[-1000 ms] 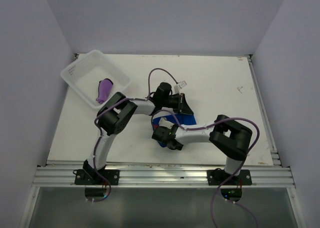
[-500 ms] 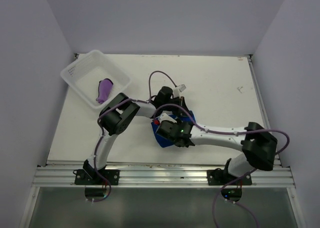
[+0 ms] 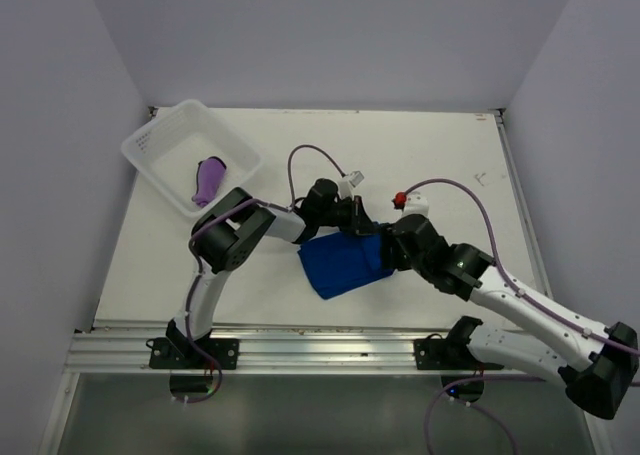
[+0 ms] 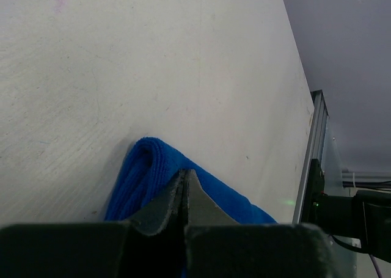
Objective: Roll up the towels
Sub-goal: Roll the towel
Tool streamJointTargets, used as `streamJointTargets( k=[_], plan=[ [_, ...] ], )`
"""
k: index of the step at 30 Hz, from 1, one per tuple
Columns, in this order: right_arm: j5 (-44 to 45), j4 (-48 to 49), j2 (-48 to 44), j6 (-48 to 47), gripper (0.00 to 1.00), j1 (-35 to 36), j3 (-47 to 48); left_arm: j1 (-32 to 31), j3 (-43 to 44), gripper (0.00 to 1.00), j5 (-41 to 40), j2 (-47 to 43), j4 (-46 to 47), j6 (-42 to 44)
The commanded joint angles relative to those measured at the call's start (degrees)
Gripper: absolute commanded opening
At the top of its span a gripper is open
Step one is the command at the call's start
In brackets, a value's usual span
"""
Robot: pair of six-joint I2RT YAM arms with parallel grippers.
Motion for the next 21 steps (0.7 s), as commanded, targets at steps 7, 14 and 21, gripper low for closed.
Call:
streamJointTargets(
  k=[7, 14, 21],
  plan=[
    [-26.4, 21.6, 5.9, 11.2, 0.72, -20.6, -11.5, -0.4, -4.9, 0.00, -3.3, -1.8, -1.4, 2.0],
    [-33.6, 33.4, 10.7, 14.5, 0.73, -24.2, -19.3, -0.5, -6.5, 0.00, -3.1, -2.7, -0.8, 2.6],
    [-35.9, 34.7, 11.5, 14.1, 0.72, -24.2, -23.2, -0.5, -6.8, 0.00, -3.2, -3.2, -1.3, 2.8]
  ],
)
